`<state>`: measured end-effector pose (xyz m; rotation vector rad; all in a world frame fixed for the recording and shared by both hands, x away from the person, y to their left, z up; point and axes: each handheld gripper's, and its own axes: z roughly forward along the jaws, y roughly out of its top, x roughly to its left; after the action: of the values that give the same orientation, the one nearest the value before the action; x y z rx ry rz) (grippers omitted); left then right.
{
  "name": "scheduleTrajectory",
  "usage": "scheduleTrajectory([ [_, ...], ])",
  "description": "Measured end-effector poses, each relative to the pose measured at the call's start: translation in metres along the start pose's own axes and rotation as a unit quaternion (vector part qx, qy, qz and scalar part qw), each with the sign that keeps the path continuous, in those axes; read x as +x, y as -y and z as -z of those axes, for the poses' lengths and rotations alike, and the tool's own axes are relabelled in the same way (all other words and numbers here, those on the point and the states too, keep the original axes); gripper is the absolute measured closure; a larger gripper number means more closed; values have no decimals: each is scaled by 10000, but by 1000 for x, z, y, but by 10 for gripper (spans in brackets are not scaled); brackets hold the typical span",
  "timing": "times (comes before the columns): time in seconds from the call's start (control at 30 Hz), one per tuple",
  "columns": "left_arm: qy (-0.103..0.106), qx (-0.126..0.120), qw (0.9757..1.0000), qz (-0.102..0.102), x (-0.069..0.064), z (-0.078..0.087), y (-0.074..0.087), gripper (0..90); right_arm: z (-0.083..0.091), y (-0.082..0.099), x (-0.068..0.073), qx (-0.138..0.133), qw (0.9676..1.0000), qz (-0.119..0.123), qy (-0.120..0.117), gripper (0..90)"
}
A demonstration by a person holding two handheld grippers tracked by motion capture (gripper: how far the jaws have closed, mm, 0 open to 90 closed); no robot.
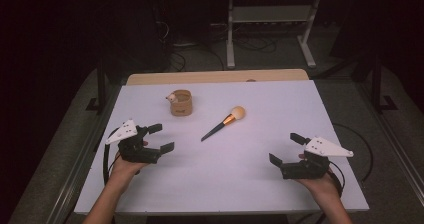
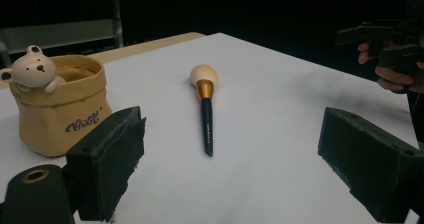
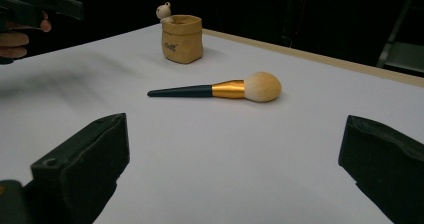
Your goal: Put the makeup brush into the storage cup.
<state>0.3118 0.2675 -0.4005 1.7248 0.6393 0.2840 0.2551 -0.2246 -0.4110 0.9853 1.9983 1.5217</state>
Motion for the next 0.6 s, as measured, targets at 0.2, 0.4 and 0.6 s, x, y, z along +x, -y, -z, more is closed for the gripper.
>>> scheduleTrajectory([
  [0.2,44,100,9999,-54,2,-5,-2,107,-2,1,-1,14,10000,20,1,0],
  [0.4,31,103,9998,-142,2,-12,-5,123,-2,0,0,-4,10000,55,-1,0],
  [0.6,50,122,9997,-181,3,-17,-9,127,0,0,-1,-30,10000,-16,3,0],
])
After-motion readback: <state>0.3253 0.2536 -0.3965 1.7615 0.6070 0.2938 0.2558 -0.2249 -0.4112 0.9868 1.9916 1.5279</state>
